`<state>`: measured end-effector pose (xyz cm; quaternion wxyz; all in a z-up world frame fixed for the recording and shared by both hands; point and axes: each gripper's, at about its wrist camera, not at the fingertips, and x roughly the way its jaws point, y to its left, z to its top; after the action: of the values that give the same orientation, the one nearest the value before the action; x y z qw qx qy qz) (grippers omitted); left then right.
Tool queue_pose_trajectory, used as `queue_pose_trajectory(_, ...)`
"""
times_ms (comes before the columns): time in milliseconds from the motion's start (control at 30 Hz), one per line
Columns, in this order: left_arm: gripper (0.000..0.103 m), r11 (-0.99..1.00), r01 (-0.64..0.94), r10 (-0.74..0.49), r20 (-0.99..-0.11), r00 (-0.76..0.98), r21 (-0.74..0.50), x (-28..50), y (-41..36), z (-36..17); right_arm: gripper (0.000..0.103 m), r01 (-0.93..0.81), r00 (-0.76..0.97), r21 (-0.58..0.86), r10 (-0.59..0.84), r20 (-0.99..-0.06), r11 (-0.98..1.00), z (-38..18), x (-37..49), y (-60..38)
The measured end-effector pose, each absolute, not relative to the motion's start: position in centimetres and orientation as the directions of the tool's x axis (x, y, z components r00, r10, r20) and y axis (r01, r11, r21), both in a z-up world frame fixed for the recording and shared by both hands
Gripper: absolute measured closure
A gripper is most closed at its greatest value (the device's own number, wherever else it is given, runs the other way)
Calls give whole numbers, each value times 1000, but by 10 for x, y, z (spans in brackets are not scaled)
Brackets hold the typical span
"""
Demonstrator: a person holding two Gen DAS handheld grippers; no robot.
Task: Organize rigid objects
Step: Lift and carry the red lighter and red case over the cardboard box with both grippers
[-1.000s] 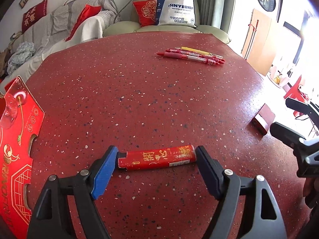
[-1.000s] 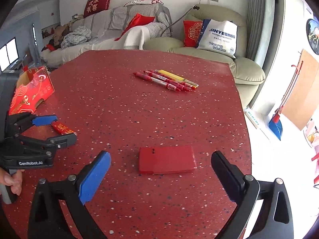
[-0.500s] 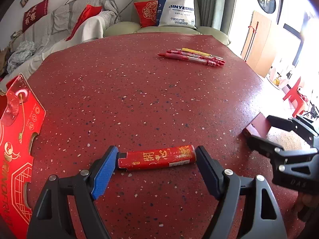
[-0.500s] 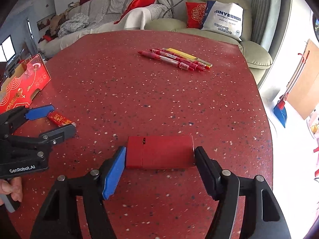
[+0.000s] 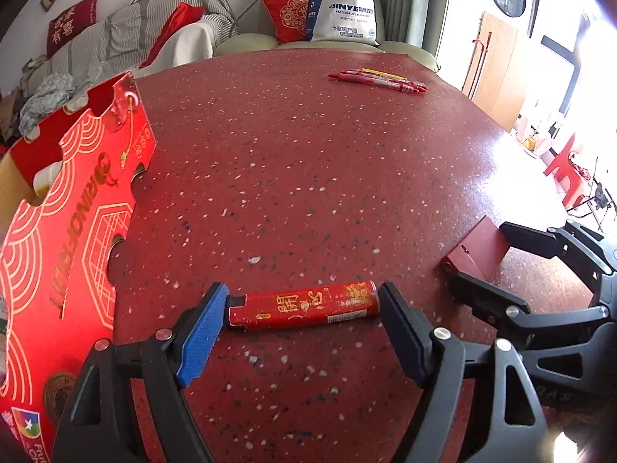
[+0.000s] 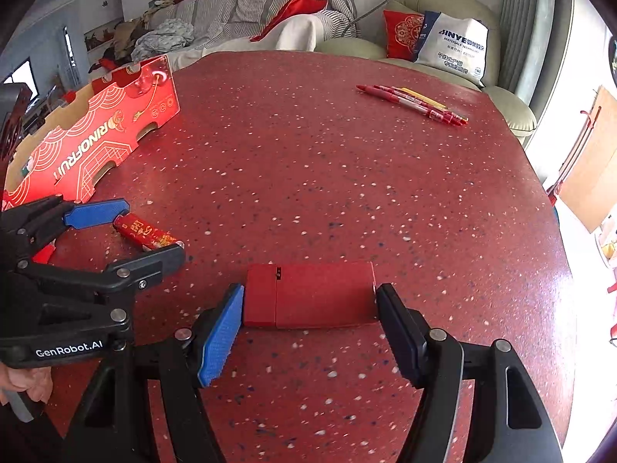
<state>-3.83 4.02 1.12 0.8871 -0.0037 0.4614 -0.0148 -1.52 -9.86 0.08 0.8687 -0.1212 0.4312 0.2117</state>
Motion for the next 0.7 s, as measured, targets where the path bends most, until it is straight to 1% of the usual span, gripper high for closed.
queue_pose_trajectory(100, 22, 999, 27, -40, -817, 576, -29, -44, 44, 10, 32, -465, 544, -32, 257, -799, 885, 0, -19, -98)
queue_pose_trajectory(200, 22, 999, 31, -42, -813, 581, -30, -44, 43, 8, 32, -460, 533, 0, 277, -799, 888, 1, -16, -102)
queue_pose_trajectory(333, 22, 998, 24, -55, -805, 591, -50, -46, 46, 9, 33, -446, 548, -18, 257, -796, 895, 2, -18, -102)
queue_pose_trajectory(467, 22, 997, -14, -46, -778, 626, -71, -54, 54, 13, 33, -397, 583, 12, 262, -769, 918, 7, -19, -114)
queue_pose_trajectory(533, 22, 998, -19, -30, -759, 650, -55, -60, 52, 16, 33, -376, 591, 18, 254, -765, 927, 8, -19, -118)
queue_pose_trajectory(633, 22, 1000, 4, -1, -738, 675, 3, -66, 42, 21, 33, -360, 612, 6, 241, -753, 933, 11, -20, -119)
queue_pose_trajectory(700, 22, 1000, 20, 4, -736, 677, 24, -70, 37, 23, 33, -356, 625, -12, 228, -747, 935, 13, -23, -118)
